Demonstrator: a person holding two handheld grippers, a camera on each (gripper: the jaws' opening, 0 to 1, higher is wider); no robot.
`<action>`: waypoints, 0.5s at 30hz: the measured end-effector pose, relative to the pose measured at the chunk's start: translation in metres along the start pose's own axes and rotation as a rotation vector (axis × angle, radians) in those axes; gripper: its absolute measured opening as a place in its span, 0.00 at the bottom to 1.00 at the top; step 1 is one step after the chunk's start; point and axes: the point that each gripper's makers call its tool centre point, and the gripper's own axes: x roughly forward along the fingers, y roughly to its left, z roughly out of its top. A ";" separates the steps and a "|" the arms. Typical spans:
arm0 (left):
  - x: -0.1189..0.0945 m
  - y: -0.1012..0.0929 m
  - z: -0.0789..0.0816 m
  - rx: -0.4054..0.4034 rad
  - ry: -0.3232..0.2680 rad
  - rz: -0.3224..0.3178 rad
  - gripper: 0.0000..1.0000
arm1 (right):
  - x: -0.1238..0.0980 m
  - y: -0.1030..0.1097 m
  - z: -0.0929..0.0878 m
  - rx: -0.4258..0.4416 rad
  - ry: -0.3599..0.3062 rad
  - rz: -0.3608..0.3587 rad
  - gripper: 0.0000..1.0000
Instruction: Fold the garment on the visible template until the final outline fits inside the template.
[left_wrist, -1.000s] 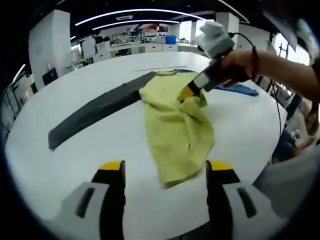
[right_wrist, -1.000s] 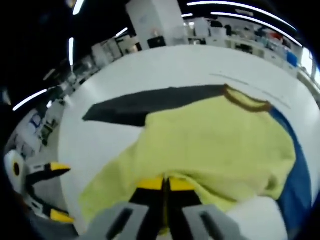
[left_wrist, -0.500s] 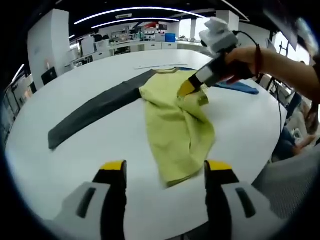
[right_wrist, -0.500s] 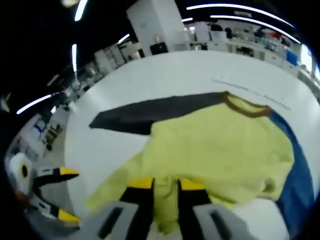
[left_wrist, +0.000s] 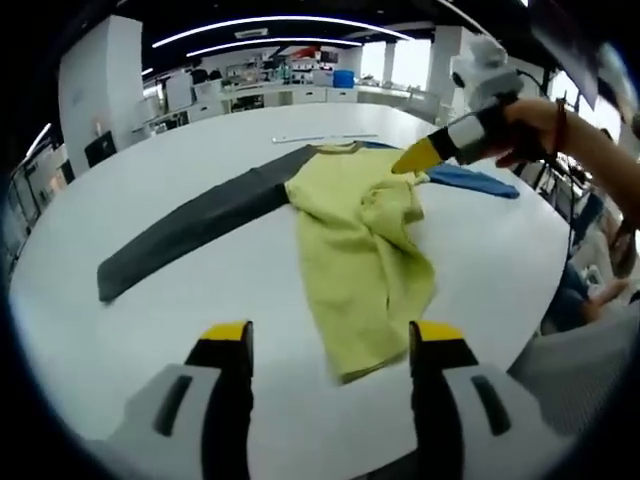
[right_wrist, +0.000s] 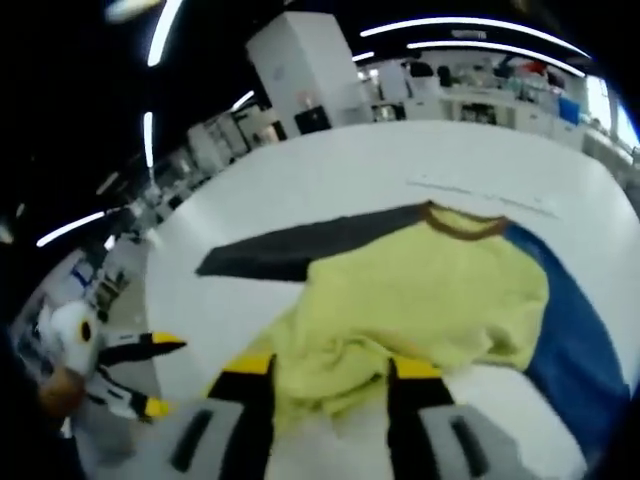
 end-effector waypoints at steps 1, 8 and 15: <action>0.000 0.000 -0.001 0.001 0.004 -0.001 0.58 | -0.002 -0.001 -0.002 0.005 0.001 -0.001 0.40; 0.004 0.002 -0.006 0.003 0.033 -0.001 0.48 | -0.011 0.000 -0.024 0.045 0.004 0.010 0.35; 0.004 0.001 -0.007 0.003 0.040 0.000 0.42 | -0.016 -0.007 -0.039 0.077 -0.004 -0.004 0.22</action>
